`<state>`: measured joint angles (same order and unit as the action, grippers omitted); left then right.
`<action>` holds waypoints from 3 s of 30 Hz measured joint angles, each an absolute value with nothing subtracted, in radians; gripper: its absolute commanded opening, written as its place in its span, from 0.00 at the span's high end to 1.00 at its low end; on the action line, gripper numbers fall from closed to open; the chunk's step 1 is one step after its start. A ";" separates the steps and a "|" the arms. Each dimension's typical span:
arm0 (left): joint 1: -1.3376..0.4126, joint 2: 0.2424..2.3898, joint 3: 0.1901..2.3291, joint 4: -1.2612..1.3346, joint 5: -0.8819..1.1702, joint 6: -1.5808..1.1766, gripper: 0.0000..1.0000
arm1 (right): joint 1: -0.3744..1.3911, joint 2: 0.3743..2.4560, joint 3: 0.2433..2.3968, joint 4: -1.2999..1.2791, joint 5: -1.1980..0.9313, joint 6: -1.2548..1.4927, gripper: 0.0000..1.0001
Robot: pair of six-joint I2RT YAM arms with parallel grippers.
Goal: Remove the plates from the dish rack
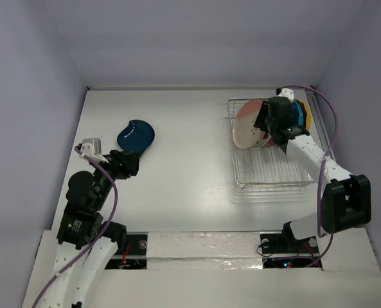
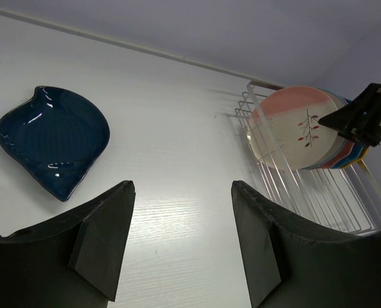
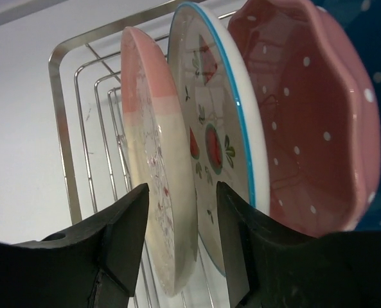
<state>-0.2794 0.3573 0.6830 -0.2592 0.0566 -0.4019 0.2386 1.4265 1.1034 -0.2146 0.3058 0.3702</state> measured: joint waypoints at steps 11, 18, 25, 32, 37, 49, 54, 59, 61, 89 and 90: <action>-0.268 0.357 0.683 -0.259 0.060 -0.402 0.41 | 0.245 1.458 1.131 -0.204 0.287 0.361 1.00; -0.267 0.357 0.683 -0.259 0.064 -0.402 0.41 | 0.245 1.445 1.161 -0.249 0.281 0.314 1.00; -0.267 0.357 0.683 -0.259 0.068 -0.402 0.41 | 0.244 1.370 1.209 -0.303 0.296 0.266 1.00; -0.263 0.357 0.683 -0.259 0.071 -0.402 0.41 | 0.245 1.295 1.277 -0.321 0.279 0.268 1.00; -0.260 0.357 0.683 -0.259 0.072 -0.402 0.41 | 0.298 1.261 1.282 -0.288 0.220 0.329 1.00; -0.251 0.357 0.683 -0.259 0.074 -0.402 0.41 | 0.526 1.675 1.413 -0.058 0.036 0.573 1.00; -0.251 0.357 0.683 -0.259 0.074 -0.402 0.41 | 0.538 1.845 1.476 -0.045 0.021 0.642 1.00; -0.251 0.357 0.683 -0.259 0.074 -0.402 0.41 | 0.543 1.958 1.524 -0.038 0.035 0.688 1.00; -0.251 0.357 0.683 -0.259 0.074 -0.402 0.41 | 0.545 1.984 1.525 -0.033 0.044 0.704 1.00; -0.251 0.357 0.682 -0.259 0.078 -0.402 0.41 | 0.565 2.016 1.358 0.041 0.070 0.821 0.23; -0.251 0.357 0.682 -0.259 0.078 -0.402 0.41 | 0.565 2.019 1.367 0.026 0.070 0.815 0.19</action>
<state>-0.2512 0.3569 0.6823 -0.2588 0.0784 -0.4019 0.5652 2.0193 1.3670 0.0261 0.0696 0.8146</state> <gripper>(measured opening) 0.585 0.752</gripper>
